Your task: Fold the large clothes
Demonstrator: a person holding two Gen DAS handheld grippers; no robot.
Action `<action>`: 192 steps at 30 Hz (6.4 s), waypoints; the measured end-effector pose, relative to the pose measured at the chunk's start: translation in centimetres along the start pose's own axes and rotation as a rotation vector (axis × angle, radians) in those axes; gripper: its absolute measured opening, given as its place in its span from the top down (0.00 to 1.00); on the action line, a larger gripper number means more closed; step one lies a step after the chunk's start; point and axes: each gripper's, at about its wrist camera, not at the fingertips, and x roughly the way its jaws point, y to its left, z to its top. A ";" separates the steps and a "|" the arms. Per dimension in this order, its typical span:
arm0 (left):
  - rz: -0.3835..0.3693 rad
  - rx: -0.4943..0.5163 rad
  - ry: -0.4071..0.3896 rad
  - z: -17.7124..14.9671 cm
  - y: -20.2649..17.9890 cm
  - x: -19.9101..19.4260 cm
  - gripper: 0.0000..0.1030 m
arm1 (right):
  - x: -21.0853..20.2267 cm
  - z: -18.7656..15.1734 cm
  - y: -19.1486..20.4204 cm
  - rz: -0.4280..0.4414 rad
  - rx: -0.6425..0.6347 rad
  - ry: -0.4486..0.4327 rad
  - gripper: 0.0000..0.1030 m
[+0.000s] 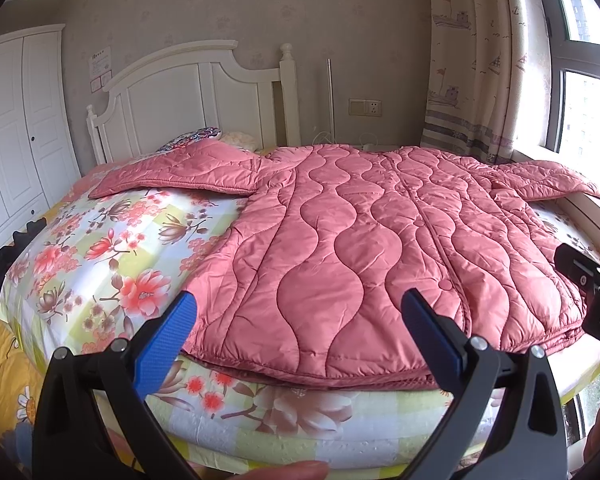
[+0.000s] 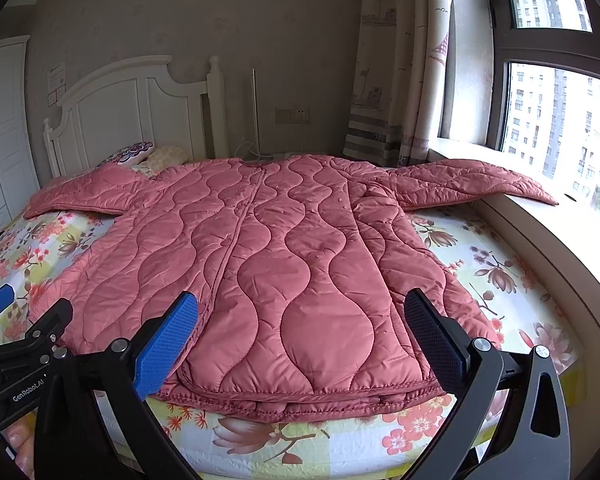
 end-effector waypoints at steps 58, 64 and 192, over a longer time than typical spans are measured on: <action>-0.056 0.197 0.230 12.3 -2.3 26.6 0.02 | 16.0 8.0 -18.5 -0.135 0.408 0.255 0.04; -0.145 0.103 0.362 10.6 -0.6 29.7 0.02 | 21.4 10.1 -26.1 -0.221 0.582 0.255 0.04; -0.250 -0.271 0.277 15.3 0.0 34.7 0.02 | 39.7 22.4 -16.9 -0.098 0.220 0.314 0.58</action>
